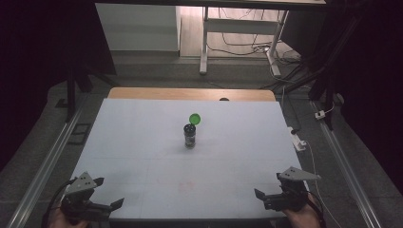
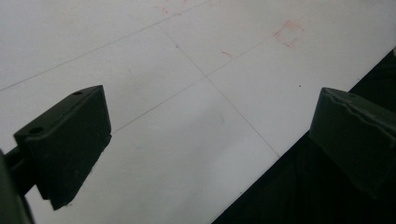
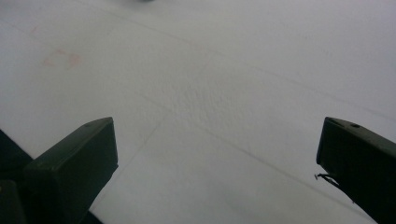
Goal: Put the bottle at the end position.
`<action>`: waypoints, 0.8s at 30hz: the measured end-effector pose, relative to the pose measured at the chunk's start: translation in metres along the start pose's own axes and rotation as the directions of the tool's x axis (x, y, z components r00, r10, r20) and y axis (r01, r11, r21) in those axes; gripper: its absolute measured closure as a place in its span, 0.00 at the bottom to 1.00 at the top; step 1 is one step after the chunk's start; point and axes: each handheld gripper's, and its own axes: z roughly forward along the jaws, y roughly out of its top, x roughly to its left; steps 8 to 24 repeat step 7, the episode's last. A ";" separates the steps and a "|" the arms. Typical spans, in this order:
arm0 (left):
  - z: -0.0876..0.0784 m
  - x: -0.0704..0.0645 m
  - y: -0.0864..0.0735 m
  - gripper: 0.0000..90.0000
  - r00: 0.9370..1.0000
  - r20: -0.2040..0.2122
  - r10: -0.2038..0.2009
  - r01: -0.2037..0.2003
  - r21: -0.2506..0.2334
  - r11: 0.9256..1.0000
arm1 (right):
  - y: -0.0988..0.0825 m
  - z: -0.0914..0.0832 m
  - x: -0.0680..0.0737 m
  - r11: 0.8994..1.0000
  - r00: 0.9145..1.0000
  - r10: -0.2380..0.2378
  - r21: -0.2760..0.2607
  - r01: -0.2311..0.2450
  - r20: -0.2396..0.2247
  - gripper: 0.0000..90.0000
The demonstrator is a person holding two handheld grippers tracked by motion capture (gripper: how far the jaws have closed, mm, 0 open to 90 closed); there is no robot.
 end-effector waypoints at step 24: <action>0.000 0.002 0.001 0.00 1.000 0.007 -0.013 0.013 -0.001 1.000 | -0.003 -0.003 -0.002 1.000 1.000 0.020 -0.003 -0.020 0.000 0.00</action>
